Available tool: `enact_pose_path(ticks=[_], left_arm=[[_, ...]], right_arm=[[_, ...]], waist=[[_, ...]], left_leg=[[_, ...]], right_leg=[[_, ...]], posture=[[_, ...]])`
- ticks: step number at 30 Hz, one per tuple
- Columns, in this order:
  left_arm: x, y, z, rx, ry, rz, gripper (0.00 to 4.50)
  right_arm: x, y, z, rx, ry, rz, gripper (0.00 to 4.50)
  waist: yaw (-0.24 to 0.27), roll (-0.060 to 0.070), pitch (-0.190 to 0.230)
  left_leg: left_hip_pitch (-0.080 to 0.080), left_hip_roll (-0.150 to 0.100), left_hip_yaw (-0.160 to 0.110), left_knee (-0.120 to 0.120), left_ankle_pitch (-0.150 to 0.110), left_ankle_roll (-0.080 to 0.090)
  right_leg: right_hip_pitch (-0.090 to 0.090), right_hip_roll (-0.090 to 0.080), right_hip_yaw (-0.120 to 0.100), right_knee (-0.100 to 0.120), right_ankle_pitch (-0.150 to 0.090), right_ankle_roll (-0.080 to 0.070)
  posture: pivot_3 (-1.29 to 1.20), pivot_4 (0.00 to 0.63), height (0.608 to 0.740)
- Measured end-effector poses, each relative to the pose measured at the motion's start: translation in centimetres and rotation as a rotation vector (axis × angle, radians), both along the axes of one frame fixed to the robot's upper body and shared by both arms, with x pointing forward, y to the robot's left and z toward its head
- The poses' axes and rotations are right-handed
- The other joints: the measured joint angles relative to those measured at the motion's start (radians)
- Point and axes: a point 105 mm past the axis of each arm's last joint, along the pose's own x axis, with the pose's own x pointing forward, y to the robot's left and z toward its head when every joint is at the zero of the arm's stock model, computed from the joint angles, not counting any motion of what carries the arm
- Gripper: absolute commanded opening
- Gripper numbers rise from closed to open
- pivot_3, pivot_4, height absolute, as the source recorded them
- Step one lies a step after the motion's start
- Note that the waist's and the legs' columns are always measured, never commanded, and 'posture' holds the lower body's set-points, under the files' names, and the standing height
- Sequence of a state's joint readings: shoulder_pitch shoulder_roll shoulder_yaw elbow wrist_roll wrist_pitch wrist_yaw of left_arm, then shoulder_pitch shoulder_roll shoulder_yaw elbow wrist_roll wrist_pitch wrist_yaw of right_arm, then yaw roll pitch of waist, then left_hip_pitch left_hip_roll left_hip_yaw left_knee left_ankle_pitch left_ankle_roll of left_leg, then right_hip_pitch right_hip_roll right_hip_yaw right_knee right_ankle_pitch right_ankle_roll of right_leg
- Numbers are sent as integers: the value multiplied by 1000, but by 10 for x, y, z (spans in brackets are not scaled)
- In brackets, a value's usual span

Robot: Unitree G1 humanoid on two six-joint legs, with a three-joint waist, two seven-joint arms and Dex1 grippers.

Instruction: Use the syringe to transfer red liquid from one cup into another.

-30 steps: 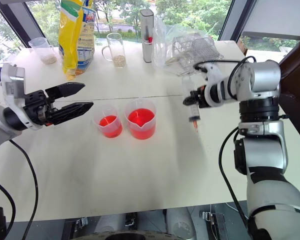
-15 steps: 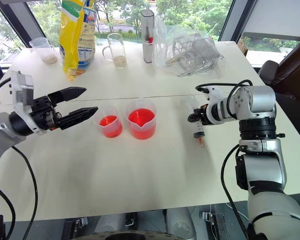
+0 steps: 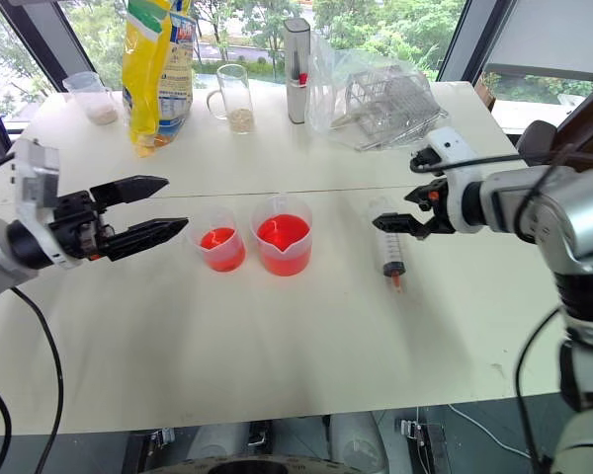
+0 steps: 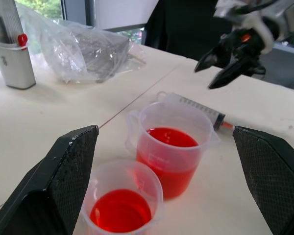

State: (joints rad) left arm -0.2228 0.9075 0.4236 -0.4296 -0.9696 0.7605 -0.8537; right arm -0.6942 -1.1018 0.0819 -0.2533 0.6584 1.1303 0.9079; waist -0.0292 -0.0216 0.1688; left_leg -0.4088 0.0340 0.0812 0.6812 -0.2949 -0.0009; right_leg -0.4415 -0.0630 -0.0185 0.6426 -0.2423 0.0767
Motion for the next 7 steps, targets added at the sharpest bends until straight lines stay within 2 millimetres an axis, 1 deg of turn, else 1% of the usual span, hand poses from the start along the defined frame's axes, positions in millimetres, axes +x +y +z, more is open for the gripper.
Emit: enact_pose_path(ticks=[2,3,5,7], left_arm=[[-3,5,-2,29,17,-6,4500],[-4,9,-1,38,23,-2,4500],[-4,13,1,46,23,2,4500],[-5,13,1,48,25,-5,4500]], right_arm=[[-21,5,10,55,7,148,4462],[-29,7,18,74,-9,212,4462],[-35,9,32,80,-74,270,4462],[-37,10,37,75,-115,295,4462]], waist=[[2,0,0],[3,0,0],[6,0,0],[13,0,0]], left_leg=[[0,0,0,0,0,0],[1,1,0,0,0,0],[1,1,0,0,0,-1],[2,1,0,1,1,-1]], right_leg=[[0,0,0,0,0,0],[0,0,0,0,0,0],[0,0,0,0,-1,-3],[1,0,0,0,-2,-5]], posture=[[0,150,740],[0,150,740],[0,150,740],[0,150,740]])
